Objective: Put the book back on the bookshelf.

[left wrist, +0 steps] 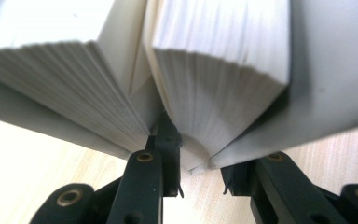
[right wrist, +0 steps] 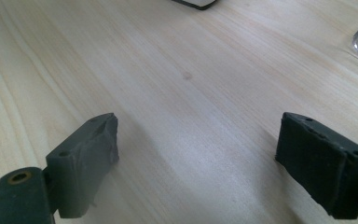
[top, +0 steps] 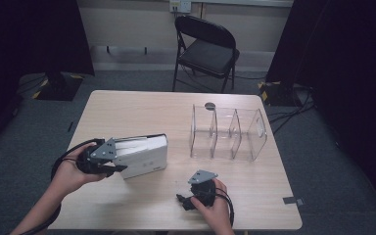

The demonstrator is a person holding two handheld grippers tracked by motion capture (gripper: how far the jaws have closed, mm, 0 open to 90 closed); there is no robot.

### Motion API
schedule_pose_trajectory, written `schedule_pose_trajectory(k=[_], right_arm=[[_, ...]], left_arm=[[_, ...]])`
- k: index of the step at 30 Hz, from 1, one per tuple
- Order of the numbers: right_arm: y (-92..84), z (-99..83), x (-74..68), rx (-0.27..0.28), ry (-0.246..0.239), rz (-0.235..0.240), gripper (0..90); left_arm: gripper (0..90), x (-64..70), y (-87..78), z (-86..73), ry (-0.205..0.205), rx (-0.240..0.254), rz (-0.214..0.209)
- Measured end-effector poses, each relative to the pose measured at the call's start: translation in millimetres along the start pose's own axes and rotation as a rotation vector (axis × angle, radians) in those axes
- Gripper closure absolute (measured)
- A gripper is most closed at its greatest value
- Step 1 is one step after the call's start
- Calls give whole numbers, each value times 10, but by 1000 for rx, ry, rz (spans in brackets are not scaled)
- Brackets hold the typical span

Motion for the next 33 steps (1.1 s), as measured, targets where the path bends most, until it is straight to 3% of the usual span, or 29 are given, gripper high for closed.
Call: schedule_pose_trajectory(k=[6,12,18,25,33], right_arm=[[0,0,0,-1,1,0,113],[0,0,0,0,-1,0,113],[0,0,0,0,-1,-1,113],[0,0,0,-1,0,-2,112],[0,0,1,-1,-1,-2,112]], left_arm=[[716,-43,-2,19,-11,-31,-14],[713,-85,2,18,-35,-26,-26],[703,-156,3,27,-57,-56,-9],[695,-191,12,39,-66,-58,-18],[674,-197,-24,24,-75,-35,4]])
Point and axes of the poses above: each handheld gripper's, and its own axes: y roughly forward along the jaws, z roughly out of its top, x roughly to its right, the point moved 4 cm from there along y, roughly forward along the jaws
